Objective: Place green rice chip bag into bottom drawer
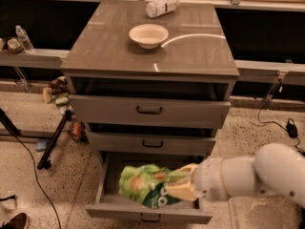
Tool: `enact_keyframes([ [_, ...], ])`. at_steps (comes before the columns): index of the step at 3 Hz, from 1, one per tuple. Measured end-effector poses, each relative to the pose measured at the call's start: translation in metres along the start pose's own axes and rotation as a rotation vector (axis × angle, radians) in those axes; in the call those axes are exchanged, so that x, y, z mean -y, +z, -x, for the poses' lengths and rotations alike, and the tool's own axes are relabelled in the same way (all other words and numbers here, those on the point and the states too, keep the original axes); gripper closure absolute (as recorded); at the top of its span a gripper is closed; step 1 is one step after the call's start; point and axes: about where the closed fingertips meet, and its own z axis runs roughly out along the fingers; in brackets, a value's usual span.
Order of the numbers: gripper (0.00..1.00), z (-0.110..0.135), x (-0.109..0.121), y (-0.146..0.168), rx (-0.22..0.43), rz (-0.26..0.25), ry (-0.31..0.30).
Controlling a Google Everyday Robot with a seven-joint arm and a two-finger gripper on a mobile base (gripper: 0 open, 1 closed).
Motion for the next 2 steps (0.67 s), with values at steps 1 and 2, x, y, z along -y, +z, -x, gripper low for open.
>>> enact_keyframes([
  [1, 1.0, -0.0333, -0.0284, 0.0785, -0.085, 0.048, -0.008],
  [2, 1.0, -0.0326, -0.0249, 0.0718, -0.077, 0.043, -0.004],
])
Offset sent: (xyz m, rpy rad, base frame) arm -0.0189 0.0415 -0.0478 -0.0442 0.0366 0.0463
